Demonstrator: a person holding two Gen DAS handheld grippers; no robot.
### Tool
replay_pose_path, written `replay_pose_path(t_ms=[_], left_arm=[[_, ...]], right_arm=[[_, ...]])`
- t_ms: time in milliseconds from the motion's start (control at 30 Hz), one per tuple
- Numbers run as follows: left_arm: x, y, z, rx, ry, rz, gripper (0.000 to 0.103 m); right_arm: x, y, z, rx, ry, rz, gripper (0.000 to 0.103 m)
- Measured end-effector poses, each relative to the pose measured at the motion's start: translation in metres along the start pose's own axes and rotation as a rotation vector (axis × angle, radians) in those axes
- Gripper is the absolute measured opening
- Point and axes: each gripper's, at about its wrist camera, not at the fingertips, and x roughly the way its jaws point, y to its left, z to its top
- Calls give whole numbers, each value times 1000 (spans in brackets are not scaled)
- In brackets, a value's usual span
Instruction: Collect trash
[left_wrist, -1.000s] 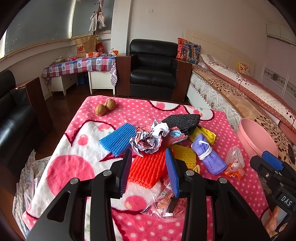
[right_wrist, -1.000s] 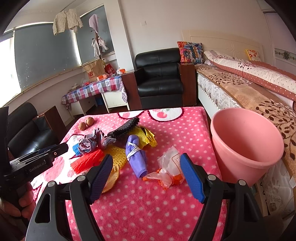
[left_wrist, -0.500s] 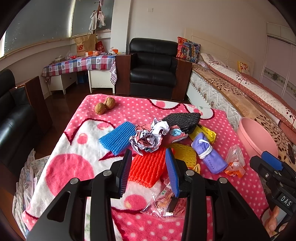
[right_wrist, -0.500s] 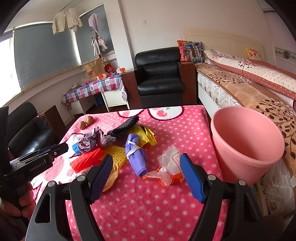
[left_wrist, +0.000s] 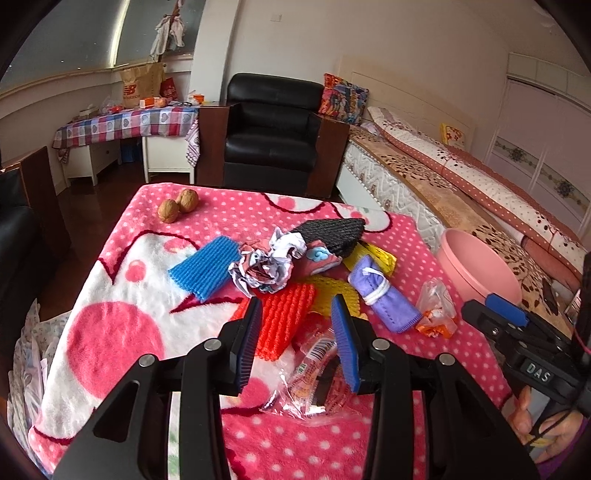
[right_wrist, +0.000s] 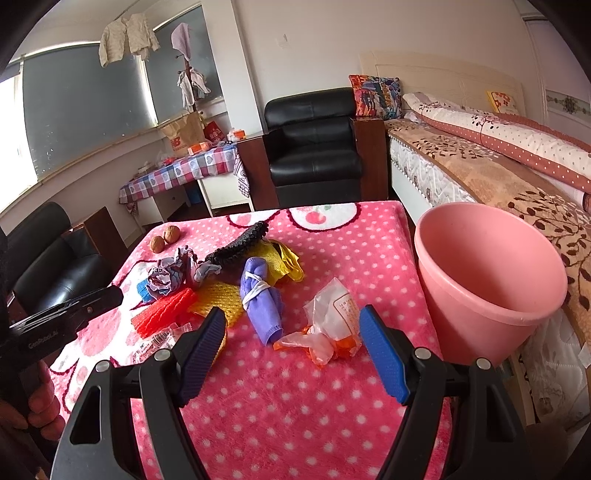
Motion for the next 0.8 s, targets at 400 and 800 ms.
replay_pose_path(t_ms=[400, 800], left_arm=[[13, -5, -25, 75, 133, -39, 39], [33, 1, -33, 70, 207, -26, 34]], right_arm=[[7, -11, -4, 23, 36, 4, 74], [12, -20, -4, 46, 54, 7, 74]])
